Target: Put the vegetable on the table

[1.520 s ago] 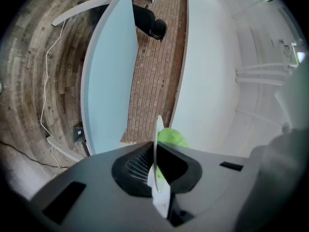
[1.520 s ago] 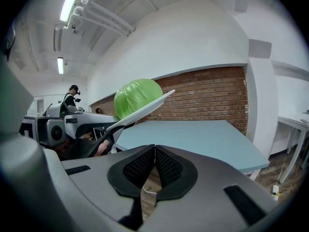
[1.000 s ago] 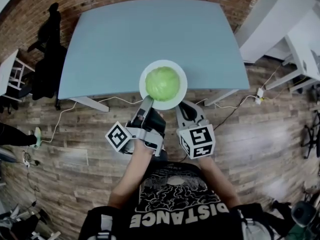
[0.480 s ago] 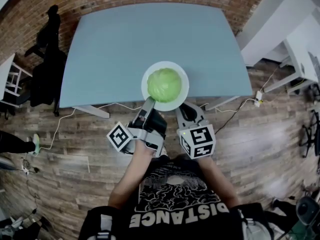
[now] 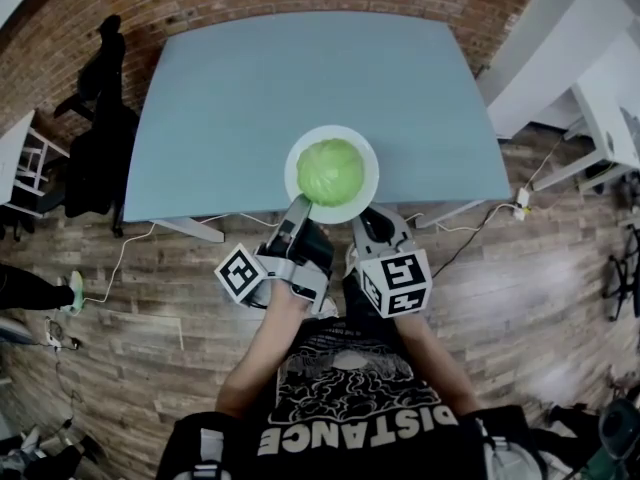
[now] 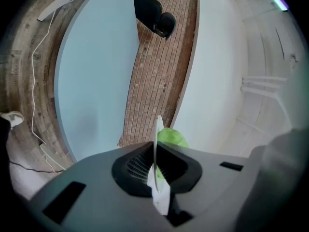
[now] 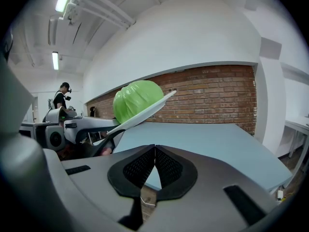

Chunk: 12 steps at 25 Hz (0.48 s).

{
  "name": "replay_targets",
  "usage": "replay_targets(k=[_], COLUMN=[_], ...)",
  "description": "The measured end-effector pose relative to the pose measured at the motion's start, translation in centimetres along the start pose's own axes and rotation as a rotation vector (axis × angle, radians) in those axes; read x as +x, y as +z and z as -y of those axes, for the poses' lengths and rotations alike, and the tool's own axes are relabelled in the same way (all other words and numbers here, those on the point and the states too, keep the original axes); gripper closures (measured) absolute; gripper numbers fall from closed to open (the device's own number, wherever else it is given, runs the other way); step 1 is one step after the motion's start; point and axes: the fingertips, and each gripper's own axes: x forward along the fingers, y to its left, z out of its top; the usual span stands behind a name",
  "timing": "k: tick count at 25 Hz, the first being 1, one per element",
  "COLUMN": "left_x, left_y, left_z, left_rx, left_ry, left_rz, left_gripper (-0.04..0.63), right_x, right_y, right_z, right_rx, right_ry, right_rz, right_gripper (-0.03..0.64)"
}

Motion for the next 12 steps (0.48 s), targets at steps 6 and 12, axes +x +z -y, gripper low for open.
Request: replay_targets(k=[6,12], left_x=[1.3,3.0], left_y=[0.9,1.8], left_z=[-0.3,-0.8], left_rx=[0.013,0.023], left_ry=[0.003,0.010], left_rz=[0.010,0.022], left_gripper=[0.585,0.585], right_x=[1.6,3.3], right_y=[0.4,0.8], right_z=[0.7,2.0], right_rx=[0.000,0.007], right_ry=[0.016,0.028], right_rz=[0.010,0.014], right_gripper=[0.607,0.607])
